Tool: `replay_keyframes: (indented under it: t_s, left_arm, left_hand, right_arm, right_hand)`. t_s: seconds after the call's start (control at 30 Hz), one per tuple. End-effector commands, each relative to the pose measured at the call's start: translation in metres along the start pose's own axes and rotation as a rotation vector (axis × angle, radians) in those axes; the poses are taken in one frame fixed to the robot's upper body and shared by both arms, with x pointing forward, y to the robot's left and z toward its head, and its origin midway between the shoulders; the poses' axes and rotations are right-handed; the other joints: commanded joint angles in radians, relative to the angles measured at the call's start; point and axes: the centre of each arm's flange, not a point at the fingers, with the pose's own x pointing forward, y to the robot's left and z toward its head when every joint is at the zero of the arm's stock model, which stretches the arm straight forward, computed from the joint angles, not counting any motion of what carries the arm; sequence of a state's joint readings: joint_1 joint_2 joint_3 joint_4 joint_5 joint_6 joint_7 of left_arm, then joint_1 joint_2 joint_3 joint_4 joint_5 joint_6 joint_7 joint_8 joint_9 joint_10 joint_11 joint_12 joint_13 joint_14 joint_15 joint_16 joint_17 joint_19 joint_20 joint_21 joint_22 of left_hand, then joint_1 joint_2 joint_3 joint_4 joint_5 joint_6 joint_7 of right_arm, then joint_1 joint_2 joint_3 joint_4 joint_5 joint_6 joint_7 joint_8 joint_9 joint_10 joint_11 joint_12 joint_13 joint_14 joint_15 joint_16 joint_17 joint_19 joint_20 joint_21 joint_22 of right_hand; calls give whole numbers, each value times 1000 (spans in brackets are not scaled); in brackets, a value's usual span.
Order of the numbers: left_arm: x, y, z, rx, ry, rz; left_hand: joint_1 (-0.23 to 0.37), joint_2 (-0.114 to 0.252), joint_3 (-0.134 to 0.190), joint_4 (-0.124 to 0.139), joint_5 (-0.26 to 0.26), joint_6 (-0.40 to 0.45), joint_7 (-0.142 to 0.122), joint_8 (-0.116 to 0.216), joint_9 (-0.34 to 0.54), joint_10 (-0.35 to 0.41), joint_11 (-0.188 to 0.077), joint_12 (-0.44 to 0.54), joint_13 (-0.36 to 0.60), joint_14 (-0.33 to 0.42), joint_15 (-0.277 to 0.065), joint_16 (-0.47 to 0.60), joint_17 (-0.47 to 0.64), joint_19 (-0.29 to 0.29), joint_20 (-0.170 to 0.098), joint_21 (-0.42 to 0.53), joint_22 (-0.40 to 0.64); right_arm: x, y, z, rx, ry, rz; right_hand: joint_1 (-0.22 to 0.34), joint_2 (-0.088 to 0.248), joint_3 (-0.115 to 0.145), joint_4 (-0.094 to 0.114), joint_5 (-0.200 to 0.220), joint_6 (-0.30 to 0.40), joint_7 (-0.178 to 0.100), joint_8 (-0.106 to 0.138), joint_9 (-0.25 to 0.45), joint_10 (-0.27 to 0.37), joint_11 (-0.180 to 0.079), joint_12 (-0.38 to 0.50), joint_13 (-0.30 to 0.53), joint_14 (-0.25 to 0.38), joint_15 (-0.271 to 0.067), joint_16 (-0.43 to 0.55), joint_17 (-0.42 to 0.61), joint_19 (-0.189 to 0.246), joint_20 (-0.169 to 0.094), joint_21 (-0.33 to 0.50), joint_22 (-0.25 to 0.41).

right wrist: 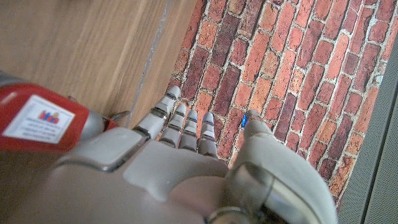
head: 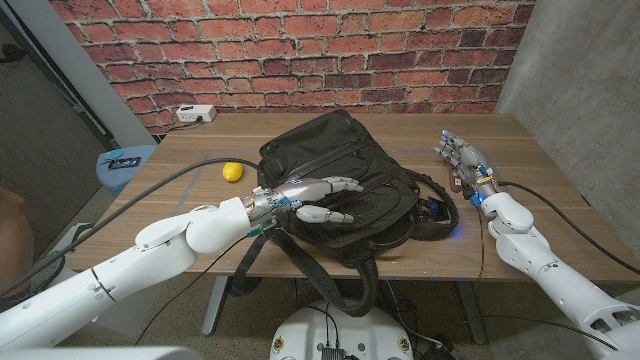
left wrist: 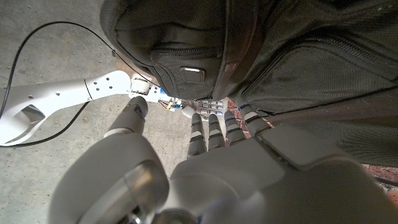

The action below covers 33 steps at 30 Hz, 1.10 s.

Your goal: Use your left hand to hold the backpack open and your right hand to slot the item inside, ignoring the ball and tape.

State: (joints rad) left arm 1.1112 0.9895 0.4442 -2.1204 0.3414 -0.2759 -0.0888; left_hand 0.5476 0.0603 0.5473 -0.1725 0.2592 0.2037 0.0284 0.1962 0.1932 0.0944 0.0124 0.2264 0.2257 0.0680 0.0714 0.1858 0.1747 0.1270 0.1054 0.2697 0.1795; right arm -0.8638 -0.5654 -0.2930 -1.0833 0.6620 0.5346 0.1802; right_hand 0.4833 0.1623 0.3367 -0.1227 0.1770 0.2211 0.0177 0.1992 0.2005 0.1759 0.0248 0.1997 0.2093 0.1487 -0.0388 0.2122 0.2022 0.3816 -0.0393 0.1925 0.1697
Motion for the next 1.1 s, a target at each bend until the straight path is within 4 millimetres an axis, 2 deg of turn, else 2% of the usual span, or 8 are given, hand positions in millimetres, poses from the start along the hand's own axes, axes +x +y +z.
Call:
replay_keyframes:
  t_s: [0.03,0.5,0.93,1.1]
  left_arm:
    - [3,-13,5,33,-19,-10]
    - [11,-14,17,127,-50,-29]
    - [4,-19,40,325,-30,43]
    - [-2,-23,44,345,-24,70]
  left_hand:
    - [7,-8,-5,3,5,-4,2,2,4,-3,3,7,3,1,3,0,2,9,-1,-4,1]
    - [9,-28,-15,2,1,-20,7,-2,4,-13,8,5,6,0,5,0,3,10,2,-10,1]
    - [13,-53,-26,1,-6,-22,16,1,5,-6,11,10,11,25,3,10,4,30,5,-9,2]
    - [15,-60,-29,2,-7,-14,17,5,6,1,10,14,13,34,0,12,5,37,5,-9,2]
  right_arm:
    - [-4,-1,-8,-17,8,8]
    - [-10,-3,-17,-5,13,4]
    - [-13,-7,-21,2,11,5]
    - [-14,-6,-21,1,13,10]
  right_hand:
    - [9,-3,0,-4,4,-4,-1,0,-2,-6,3,-1,-1,-5,4,2,5,4,-12,3,3]
    - [10,-3,-1,-5,4,-5,-1,-1,-2,-7,4,-1,-1,-7,5,2,4,3,-10,3,3]
    - [10,-3,-1,-5,5,-8,0,-1,-2,-10,6,-1,-1,-10,6,1,4,2,-8,3,3]
    - [10,-2,-1,-5,5,-9,0,-2,-2,-12,4,-1,-1,-12,7,0,4,2,-7,3,3]
